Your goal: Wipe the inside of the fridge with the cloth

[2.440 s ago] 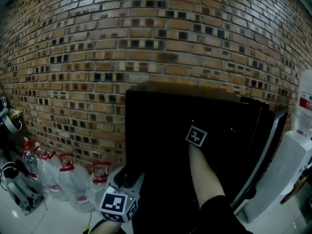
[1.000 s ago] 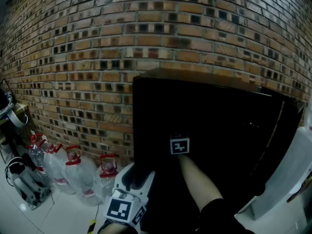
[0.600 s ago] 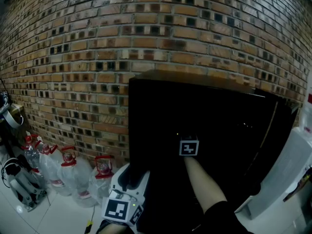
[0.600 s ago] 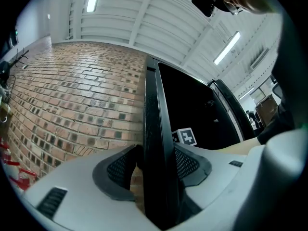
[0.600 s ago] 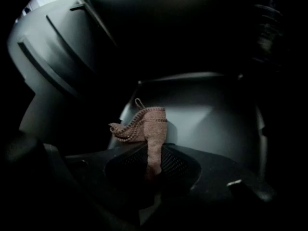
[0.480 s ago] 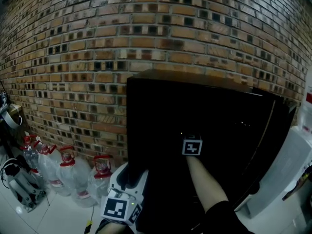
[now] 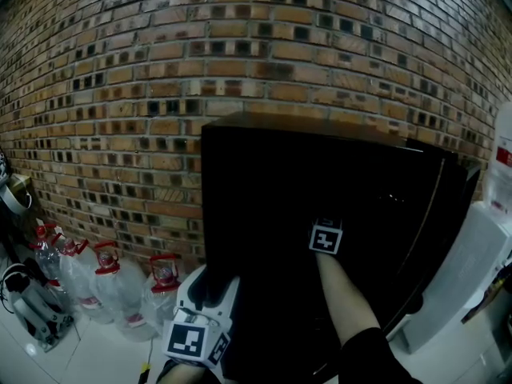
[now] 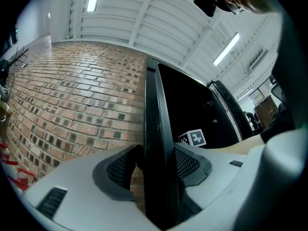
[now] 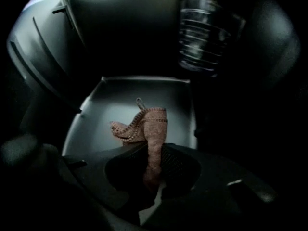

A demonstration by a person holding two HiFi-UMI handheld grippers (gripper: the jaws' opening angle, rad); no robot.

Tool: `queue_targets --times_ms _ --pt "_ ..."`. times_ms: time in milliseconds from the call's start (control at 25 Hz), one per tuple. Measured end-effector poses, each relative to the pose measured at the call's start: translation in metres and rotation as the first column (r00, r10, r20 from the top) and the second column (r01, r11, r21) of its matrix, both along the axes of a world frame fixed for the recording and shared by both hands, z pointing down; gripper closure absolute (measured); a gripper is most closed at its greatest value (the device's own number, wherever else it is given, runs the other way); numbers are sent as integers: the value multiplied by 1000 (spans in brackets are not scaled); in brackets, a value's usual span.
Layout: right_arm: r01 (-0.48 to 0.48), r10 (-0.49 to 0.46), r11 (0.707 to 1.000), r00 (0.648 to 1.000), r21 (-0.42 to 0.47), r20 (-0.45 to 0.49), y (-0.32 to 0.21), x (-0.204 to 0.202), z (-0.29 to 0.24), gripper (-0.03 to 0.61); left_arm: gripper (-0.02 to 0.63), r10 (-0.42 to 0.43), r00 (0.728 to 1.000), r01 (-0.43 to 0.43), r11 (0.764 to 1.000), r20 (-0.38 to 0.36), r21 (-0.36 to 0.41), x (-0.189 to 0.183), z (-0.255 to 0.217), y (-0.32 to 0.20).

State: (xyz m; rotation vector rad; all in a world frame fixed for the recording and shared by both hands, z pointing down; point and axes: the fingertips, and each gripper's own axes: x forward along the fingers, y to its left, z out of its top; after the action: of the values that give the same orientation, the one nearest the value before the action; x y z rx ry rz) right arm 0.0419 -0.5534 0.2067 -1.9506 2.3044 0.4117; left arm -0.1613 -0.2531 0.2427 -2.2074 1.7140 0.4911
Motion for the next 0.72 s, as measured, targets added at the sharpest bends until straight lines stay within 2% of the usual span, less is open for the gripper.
queue_targets --times_ms 360,560,720 --pt "-158 159 987 986 -21 60 -4 28 9 505 391 5 1000 -5 1000 -1 -2 0 0 0" --pt "-186 193 981 971 -58 140 -3 37 15 505 391 7 1000 -7 1000 0 -3 1 1 1" --pt "-180 200 978 949 -102 243 -5 45 19 505 391 12 1000 -12 1000 -3 -1 1 1 1"
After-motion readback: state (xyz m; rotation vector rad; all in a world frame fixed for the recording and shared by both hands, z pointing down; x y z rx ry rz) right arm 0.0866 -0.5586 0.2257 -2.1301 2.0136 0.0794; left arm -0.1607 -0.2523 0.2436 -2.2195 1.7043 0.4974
